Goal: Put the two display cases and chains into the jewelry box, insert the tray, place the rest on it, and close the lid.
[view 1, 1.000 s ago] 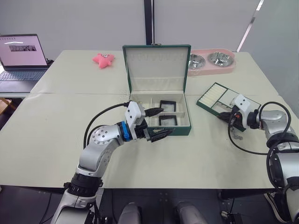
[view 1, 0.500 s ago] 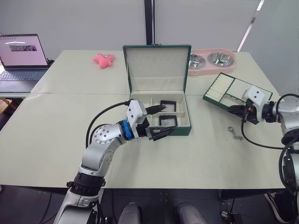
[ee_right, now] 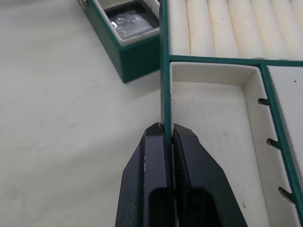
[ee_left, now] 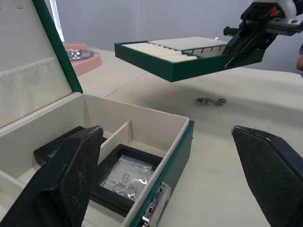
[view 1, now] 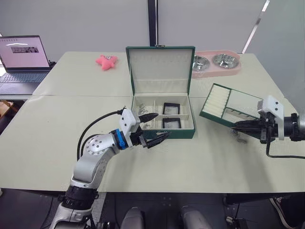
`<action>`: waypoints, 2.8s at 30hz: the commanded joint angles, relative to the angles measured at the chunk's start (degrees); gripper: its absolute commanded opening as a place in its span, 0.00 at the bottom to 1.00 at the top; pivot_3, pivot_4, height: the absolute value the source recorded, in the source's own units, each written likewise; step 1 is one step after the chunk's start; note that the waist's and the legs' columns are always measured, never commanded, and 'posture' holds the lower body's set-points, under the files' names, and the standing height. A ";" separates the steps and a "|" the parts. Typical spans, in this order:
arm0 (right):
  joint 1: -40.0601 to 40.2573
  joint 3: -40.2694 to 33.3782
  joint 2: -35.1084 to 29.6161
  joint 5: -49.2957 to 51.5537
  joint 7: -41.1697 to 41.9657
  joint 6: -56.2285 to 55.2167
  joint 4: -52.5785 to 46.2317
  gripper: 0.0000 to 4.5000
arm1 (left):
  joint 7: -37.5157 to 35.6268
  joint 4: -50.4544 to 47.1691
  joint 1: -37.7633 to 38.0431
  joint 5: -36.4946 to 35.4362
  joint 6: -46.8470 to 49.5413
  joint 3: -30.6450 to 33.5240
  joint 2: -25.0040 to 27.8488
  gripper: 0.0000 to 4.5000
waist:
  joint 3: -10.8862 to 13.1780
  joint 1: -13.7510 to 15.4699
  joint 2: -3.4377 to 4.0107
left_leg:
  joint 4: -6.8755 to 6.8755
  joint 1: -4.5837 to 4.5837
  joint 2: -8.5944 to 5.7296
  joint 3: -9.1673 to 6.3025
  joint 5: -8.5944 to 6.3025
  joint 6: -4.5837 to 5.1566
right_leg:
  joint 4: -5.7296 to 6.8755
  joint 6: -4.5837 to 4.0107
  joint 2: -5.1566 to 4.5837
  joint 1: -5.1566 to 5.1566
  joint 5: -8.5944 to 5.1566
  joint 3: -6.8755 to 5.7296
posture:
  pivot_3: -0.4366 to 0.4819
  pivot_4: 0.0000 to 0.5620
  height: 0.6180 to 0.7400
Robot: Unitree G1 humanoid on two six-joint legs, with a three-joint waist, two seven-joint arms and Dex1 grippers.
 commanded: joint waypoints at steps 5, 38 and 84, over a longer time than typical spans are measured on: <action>-2.19 2.93 1.13 5.27 -3.82 5.36 -11.53 0.01 | 2.93 -6.41 7.56 -1.25 -1.17 6.52 2.66 1.00 | 0.00 0.26 0.00 | 0.00 -0.02 -0.02 -0.01 -0.01 0.01 | -0.05 0.00 -0.03 0.00 0.00 -0.01 | 0.48 0.27 1.00; -36.47 34.65 31.29 -16.85 -3.39 -8.70 24.59 0.01 | 18.15 -23.41 31.15 -4.29 -0.98 16.42 -1.04 1.00 | 0.03 -0.29 -0.05 | -0.04 -0.02 0.02 -0.05 -0.01 0.01 | 0.01 -0.01 -0.08 -0.12 0.00 -0.04 | 0.48 0.27 1.00; -35.77 23.32 33.76 -13.07 -4.95 -9.80 25.08 0.99 | 19.20 -22.48 28.25 -4.47 -0.03 15.67 -0.33 1.00 | 0.03 -0.30 -0.04 | -0.07 -0.03 0.01 -0.04 -0.01 0.01 | 0.00 0.00 -0.08 -0.13 0.00 -0.04 | 0.48 0.27 1.00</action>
